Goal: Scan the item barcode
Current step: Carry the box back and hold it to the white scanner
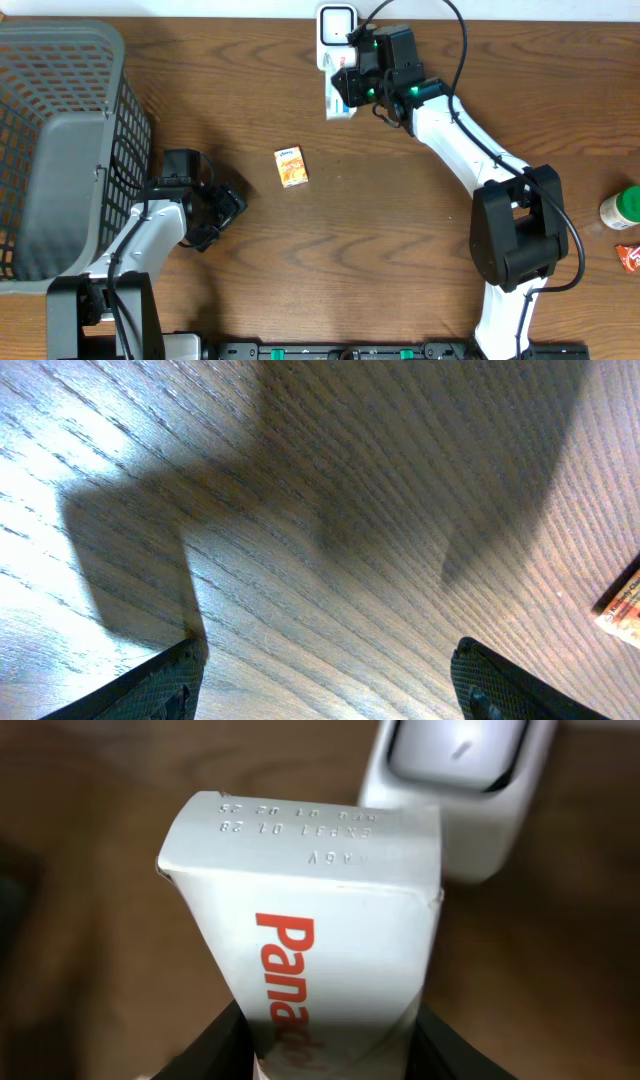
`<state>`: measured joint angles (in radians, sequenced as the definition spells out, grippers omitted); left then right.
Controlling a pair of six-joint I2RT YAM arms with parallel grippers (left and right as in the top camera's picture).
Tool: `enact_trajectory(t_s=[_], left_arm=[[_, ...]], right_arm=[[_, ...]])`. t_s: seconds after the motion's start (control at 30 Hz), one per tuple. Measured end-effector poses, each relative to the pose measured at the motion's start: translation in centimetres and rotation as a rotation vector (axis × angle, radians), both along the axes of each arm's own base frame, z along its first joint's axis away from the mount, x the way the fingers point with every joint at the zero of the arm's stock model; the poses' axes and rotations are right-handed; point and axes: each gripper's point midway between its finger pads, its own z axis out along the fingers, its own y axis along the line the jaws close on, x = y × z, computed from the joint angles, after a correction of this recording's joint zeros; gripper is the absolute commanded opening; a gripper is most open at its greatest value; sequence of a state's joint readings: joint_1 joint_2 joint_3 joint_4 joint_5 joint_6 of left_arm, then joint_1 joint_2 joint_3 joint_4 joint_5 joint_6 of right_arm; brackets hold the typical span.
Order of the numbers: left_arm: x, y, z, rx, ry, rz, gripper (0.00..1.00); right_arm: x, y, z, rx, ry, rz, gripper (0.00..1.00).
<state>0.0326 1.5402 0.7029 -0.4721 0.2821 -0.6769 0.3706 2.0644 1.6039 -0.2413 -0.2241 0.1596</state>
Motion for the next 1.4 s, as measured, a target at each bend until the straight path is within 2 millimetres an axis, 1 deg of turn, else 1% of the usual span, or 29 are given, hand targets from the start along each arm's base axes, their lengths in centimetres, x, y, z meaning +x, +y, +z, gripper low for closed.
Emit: enact_trajectory(t_s=[0.17, 0.27, 0.47, 0.57, 0.67, 0.73, 0.8, 0.87, 0.93, 1.0, 1.07, 1.2, 1.3, 1.4], left_arm=[[0.0, 0.0, 0.0, 0.000, 0.000, 0.000, 0.82], [0.0, 0.0, 0.0, 0.000, 0.000, 0.000, 0.83], [0.0, 0.0, 0.0, 0.000, 0.000, 0.000, 0.82], [0.0, 0.0, 0.0, 0.000, 0.000, 0.000, 0.82], [0.0, 0.0, 0.0, 0.003, 0.000, 0.000, 0.82], [0.0, 0.1, 0.0, 0.004, 0.000, 0.001, 0.82], [0.0, 0.1, 0.0, 0.005, 0.000, 0.000, 0.82], [0.0, 0.1, 0.0, 0.005, 0.000, 0.000, 0.82], [0.0, 0.1, 0.0, 0.005, 0.000, 0.001, 0.82], [0.0, 0.1, 0.0, 0.005, 0.000, 0.001, 0.82], [0.0, 0.1, 0.0, 0.005, 0.000, 0.001, 0.82], [0.0, 0.1, 0.0, 0.005, 0.000, 0.001, 0.83], [0.0, 0.1, 0.0, 0.005, 0.000, 0.001, 0.82], [0.0, 0.1, 0.0, 0.005, 0.000, 0.001, 0.82]], right_arm=[[2.5, -2.2, 1.3, -0.148, -0.163, -0.063, 0.37], [4.0, -3.4, 2.7, -0.248, -0.277, -0.092, 0.36], [6.0, -5.7, 5.4, -0.450, -0.454, -0.143, 0.34], [7.1, -6.4, 6.3, -0.545, -0.498, -0.155, 0.34], [8.9, -6.6, 6.8, -0.633, -0.526, -0.160, 0.33], [10.2, -6.3, 6.8, -0.696, -0.542, -0.161, 0.33], [11.1, -5.8, 6.4, -0.763, -0.553, -0.149, 0.33], [11.9, -4.6, 5.8, -0.842, -0.572, -0.119, 0.33], [12.3, -3.1, 4.9, -0.926, -0.595, -0.079, 0.33], [12.4, -1.4, 4.4, -1.006, -0.634, -0.046, 0.33], [12.2, 0.3, 3.5, -1.075, -0.661, -0.006, 0.34], [11.3, 2.5, 2.2, -1.164, -0.676, 0.079, 0.35], [11.1, 3.0, 2.3, -1.236, -0.694, 0.126, 0.35], [11.5, 2.6, 3.2, -1.289, -0.719, 0.124, 0.36]])
